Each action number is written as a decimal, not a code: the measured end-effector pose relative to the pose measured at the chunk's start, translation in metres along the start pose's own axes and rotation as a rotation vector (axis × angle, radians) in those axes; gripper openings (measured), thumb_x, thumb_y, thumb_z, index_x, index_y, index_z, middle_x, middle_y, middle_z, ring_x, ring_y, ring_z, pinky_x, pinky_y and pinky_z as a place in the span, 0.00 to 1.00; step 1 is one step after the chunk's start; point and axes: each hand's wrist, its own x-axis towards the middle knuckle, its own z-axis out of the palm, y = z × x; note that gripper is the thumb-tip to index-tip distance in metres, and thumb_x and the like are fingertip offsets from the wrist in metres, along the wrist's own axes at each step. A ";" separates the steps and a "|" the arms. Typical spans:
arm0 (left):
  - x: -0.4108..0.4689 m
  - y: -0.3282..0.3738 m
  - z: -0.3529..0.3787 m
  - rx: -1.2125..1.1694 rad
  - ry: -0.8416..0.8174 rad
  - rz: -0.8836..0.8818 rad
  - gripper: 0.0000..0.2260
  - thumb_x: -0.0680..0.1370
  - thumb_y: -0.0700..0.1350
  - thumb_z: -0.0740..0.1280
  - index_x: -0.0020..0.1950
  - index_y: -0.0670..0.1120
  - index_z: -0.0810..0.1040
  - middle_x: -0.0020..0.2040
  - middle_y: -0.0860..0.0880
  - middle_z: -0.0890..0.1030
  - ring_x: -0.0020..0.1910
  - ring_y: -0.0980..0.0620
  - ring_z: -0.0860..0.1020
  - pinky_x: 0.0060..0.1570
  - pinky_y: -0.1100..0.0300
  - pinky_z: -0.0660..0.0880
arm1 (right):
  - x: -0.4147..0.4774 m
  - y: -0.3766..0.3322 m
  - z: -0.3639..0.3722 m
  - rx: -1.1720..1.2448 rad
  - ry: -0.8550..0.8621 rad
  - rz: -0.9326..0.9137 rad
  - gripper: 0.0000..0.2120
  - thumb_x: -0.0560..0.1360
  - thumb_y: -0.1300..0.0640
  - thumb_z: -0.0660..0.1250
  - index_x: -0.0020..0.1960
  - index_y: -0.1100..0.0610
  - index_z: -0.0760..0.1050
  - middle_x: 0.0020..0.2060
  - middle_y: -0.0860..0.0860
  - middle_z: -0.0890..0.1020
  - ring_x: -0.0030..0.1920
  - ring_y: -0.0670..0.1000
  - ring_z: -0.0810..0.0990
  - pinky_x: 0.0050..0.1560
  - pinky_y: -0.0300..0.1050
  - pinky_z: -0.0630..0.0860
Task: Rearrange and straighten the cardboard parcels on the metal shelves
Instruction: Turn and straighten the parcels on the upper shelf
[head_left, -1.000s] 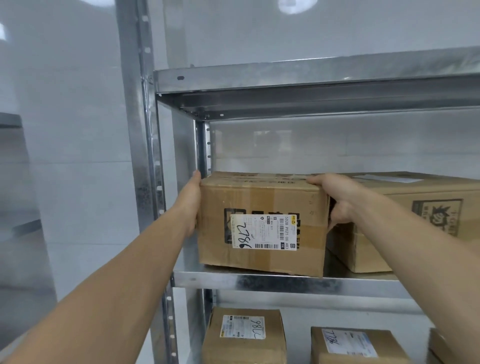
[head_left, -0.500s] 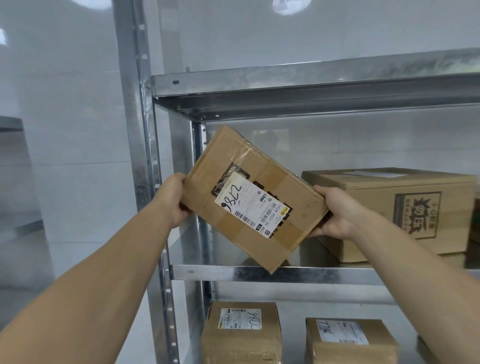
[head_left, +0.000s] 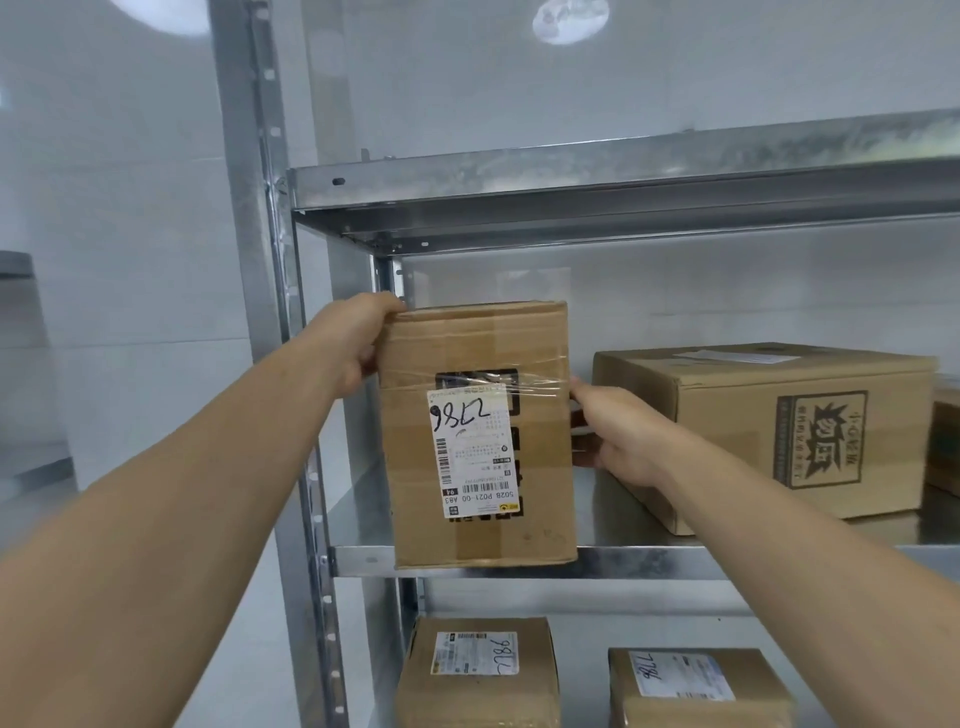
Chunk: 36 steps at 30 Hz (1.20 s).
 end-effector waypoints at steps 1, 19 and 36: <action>0.000 0.001 -0.001 0.019 -0.019 -0.007 0.03 0.80 0.46 0.68 0.50 0.47 0.77 0.40 0.49 0.78 0.35 0.53 0.78 0.36 0.62 0.77 | 0.002 -0.003 -0.001 0.012 -0.009 -0.004 0.20 0.83 0.42 0.63 0.65 0.56 0.77 0.59 0.60 0.82 0.53 0.58 0.84 0.55 0.55 0.83; 0.025 0.017 -0.003 0.296 -0.257 -0.242 0.08 0.81 0.48 0.68 0.50 0.43 0.78 0.47 0.40 0.82 0.44 0.41 0.83 0.47 0.41 0.82 | 0.011 -0.103 -0.010 -0.265 -0.108 0.155 0.24 0.73 0.45 0.74 0.61 0.60 0.76 0.56 0.66 0.81 0.53 0.70 0.83 0.46 0.71 0.82; 0.016 0.015 0.001 0.331 -0.283 -0.170 0.07 0.83 0.41 0.61 0.58 0.45 0.78 0.46 0.41 0.81 0.42 0.44 0.82 0.40 0.47 0.84 | 0.000 -0.104 -0.009 -0.353 -0.144 0.096 0.12 0.77 0.54 0.71 0.56 0.61 0.79 0.55 0.65 0.83 0.53 0.70 0.84 0.49 0.73 0.81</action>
